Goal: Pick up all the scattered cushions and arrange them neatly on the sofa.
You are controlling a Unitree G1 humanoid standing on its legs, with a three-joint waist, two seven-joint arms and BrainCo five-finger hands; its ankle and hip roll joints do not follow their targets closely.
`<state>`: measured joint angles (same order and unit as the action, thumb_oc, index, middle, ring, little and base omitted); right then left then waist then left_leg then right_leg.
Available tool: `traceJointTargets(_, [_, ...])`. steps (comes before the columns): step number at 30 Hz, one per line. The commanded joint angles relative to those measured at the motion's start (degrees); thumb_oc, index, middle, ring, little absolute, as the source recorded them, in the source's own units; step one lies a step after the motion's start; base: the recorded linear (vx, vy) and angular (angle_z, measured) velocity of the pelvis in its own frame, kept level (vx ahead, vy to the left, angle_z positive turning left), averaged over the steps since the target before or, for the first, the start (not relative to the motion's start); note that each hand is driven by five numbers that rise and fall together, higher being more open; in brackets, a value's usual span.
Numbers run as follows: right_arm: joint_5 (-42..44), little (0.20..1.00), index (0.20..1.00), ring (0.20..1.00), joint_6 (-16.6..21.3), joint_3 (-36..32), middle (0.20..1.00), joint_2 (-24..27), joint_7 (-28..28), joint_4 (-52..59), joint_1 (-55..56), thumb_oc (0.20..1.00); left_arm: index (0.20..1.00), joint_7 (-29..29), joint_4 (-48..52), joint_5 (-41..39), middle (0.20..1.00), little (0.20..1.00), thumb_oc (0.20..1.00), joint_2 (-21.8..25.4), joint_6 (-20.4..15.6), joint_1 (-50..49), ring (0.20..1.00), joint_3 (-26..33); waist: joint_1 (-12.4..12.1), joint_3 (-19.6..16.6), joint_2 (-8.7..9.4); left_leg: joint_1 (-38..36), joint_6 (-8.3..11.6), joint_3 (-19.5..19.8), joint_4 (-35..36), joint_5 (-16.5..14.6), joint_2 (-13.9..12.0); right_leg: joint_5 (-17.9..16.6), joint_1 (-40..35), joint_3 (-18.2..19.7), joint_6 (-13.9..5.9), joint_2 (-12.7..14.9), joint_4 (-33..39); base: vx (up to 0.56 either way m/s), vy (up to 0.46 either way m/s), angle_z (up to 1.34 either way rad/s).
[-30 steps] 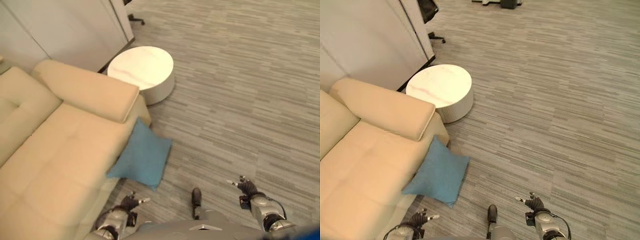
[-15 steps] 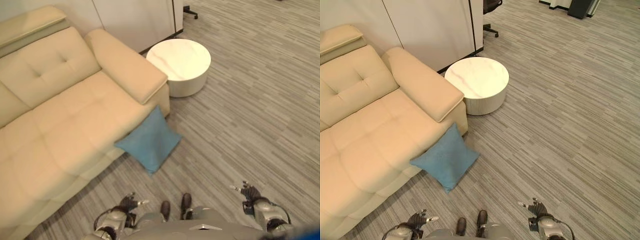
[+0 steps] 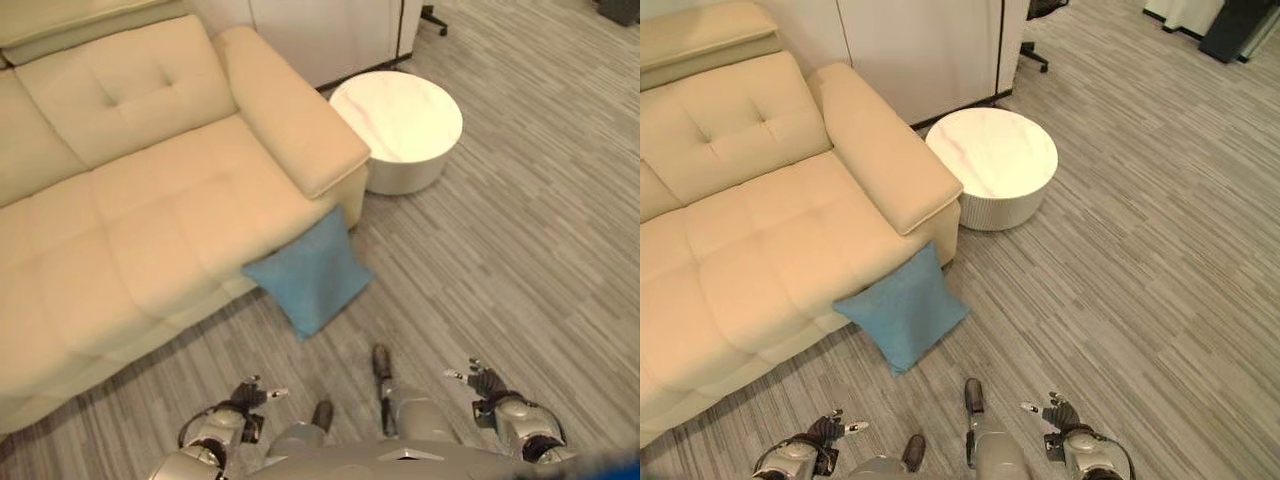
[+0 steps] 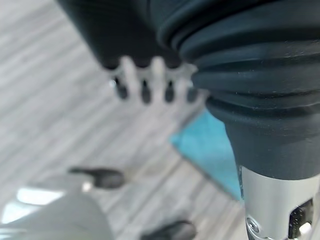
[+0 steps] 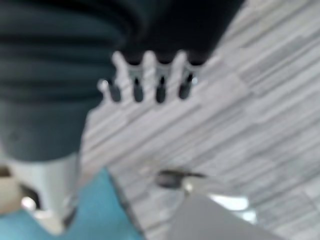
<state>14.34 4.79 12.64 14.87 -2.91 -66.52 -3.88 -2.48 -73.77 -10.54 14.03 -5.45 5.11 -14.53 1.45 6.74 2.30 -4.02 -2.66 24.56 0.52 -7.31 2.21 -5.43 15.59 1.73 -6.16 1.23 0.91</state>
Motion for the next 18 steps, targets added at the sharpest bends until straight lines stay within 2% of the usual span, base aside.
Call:
traceJointTargets(1, [-1.2,1.0,1.0,1.0,1.7,0.5,1.0,1.8,-0.5,0.5,-1.3,1.0,1.0,0.0,0.0,0.3,1.0,1.0,1.0,-0.2,-1.1,-0.3,1.0,1.3,-0.5,-1.6,0.5,-3.0,5.69,-3.1,2.2,4.1,2.4,-3.1,-1.6,-0.4,-4.19,1.3,2.1,0.1,-0.164,1.33])
traceJointTargets(6, [-0.2,1.0,1.0,1.0,1.6,0.3,1.0,2.5,-0.6,0.5,-0.5,1.0,1.0,-0.3,-0.1,-1.1,1.0,1.0,1.0,-0.4,-0.9,-0.7,1.0,2.2,-0.3,-2.4,0.23,-0.4,8.72,-3.7,-1.2,4.2,-2.3,-0.3,-3.0,-1.7,-2.5,1.0,-0.3,0.14,-0.222,0.85])
traceJointTargets(9, [0.4,1.0,1.0,1.0,1.7,0.3,1.0,3.0,-0.7,0.9,0.0,1.0,1.0,-0.4,0.6,-2.2,1.0,1.0,1.0,-0.3,-0.9,-0.6,1.0,2.3,-0.3,-1.7,0.37,1.7,9.32,-4.9,-5.3,4.6,-3.0,1.2,-4.1,-3.1,-1.53,1.1,-1.4,0.06,-0.142,0.58])
traceJointTargets(10, [1.2,1.0,1.0,1.0,1.6,-0.3,1.0,3.3,-0.8,1.5,0.7,1.0,1.0,-0.3,1.5,-2.7,1.0,1.0,1.0,-0.3,-0.8,-0.1,1.0,1.8,0.0,-1.2,0.33,3.2,9.2,-8.4,-4.6,5.4,-3.7,3.1,-5.0,-3.9,-0.93,1.1,-2.4,0.06,-0.09,0.76])
traceJointTargets(12, [2.3,1.0,1.0,1.0,1.7,-1.1,1.0,3.5,-1.1,2.5,1.0,1.0,1.0,-0.3,2.6,-2.6,1.0,1.0,1.0,-0.4,-0.8,0.9,1.0,0.5,0.3,-0.9,0.01,5.7,8.21,-12.9,-0.7,6.6,-3.0,4.7,-6.1,-4.8,-0.43,0.9,-2.9,0.06,-0.095,0.87])
traceJointTargets(13, [2.6,1.0,1.0,1.0,1.7,-1.4,1.0,3.6,-1.1,2.8,1.1,1.0,1.0,-0.1,2.9,-2.6,1.0,1.0,1.0,-0.4,-0.8,1.2,1.0,0.2,0.5,-1.0,0.04,6.7,7.85,-14.0,0.2,7.2,-2.4,4.7,-6.1,-5.0,-0.39,1.0,-3.0,0.07,-0.05,0.84])
traceJointTargets(15, [3.0,1.0,1.0,1.0,1.9,-1.9,1.0,3.6,-1.3,3.7,1.3,1.0,1.0,-0.1,3.6,-2.1,1.0,1.0,1.0,-0.4,-0.9,1.7,1.0,-0.7,0.7,-0.9,-0.65,9.0,6.6,-17.8,2.7,9.8,-0.9,5.9,-6.4,-6.0,-0.03,0.6,-3.8,0.12,-0.015,0.77])
traceJointTargets(18, [2.5,1.0,1.0,1.0,1.9,-1.3,1.0,3.2,-1.0,3.2,0.5,1.0,1.0,-0.2,3.4,-2.9,1.0,1.0,1.0,-0.2,-1.1,1.0,1.0,-0.1,0.1,-0.4,-0.14,9.6,6.01,-16.6,0.2,8.5,1.2,6.9,-6.7,-4.7,0.0,0.5,-5.6,0.16,0.065,0.3])
